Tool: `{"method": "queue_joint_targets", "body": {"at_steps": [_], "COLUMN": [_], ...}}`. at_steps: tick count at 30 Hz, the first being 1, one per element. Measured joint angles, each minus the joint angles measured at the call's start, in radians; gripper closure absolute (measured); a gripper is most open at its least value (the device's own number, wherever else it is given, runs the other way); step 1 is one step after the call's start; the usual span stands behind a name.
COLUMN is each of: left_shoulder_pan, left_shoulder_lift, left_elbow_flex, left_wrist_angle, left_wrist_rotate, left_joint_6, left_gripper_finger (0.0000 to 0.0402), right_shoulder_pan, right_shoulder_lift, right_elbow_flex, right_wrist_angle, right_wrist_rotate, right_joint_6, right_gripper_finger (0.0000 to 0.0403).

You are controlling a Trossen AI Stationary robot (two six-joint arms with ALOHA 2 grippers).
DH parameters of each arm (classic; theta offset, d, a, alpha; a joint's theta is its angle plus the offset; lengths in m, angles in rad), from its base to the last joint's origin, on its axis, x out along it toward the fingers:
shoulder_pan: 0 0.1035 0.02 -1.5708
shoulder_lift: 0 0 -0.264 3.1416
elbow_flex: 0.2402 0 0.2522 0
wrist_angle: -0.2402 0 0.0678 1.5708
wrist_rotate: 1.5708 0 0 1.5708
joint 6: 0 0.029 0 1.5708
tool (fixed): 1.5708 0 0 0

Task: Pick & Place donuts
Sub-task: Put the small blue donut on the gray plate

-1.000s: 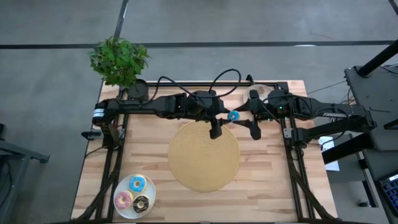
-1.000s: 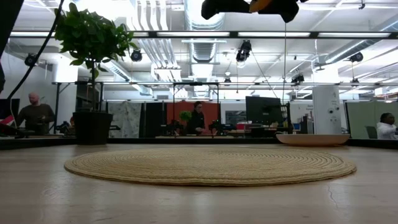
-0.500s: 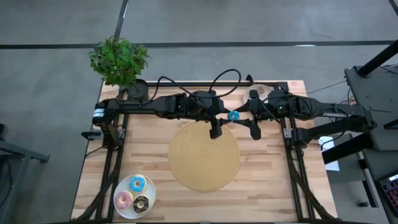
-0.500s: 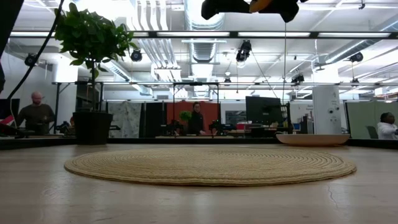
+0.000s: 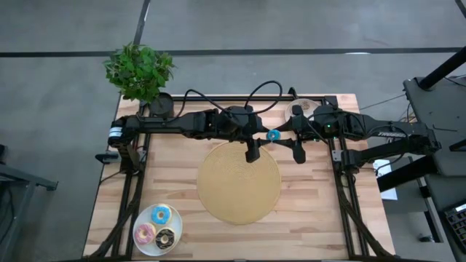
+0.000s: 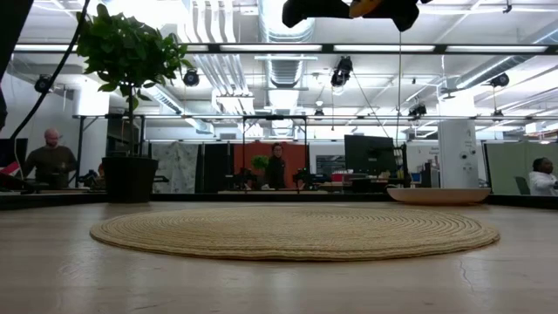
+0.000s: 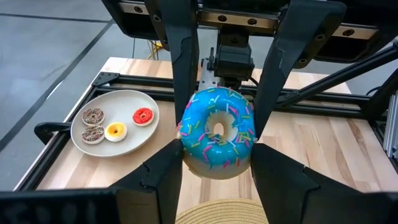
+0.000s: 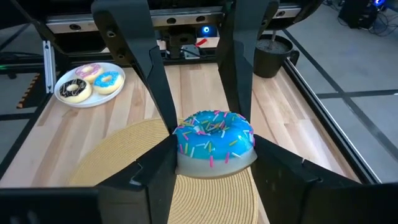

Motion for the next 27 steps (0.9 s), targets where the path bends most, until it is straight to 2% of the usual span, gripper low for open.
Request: {"method": "queue_joint_targets", "body": {"at_steps": [20, 27], "left_shoulder_pan": [0.0, 0.0], "left_shoulder_lift": [0.0, 0.0], "left_elbow_flex": [0.0, 0.0], "left_wrist_angle": [0.003, 0.003], "left_wrist_rotate": [-0.026, -0.026], "left_joint_6": [0.023, 0.023], "left_gripper_finger": [0.0242, 0.0195], "right_shoulder_pan": [0.0, 0.0], "right_shoulder_lift": [0.0, 0.0], "right_elbow_flex": [0.0, 0.0], "right_wrist_angle": [0.0, 0.0], "right_wrist_rotate": [0.003, 0.002], "right_joint_6": [0.0, 0.0], "right_gripper_finger": [0.0224, 0.0225]}}
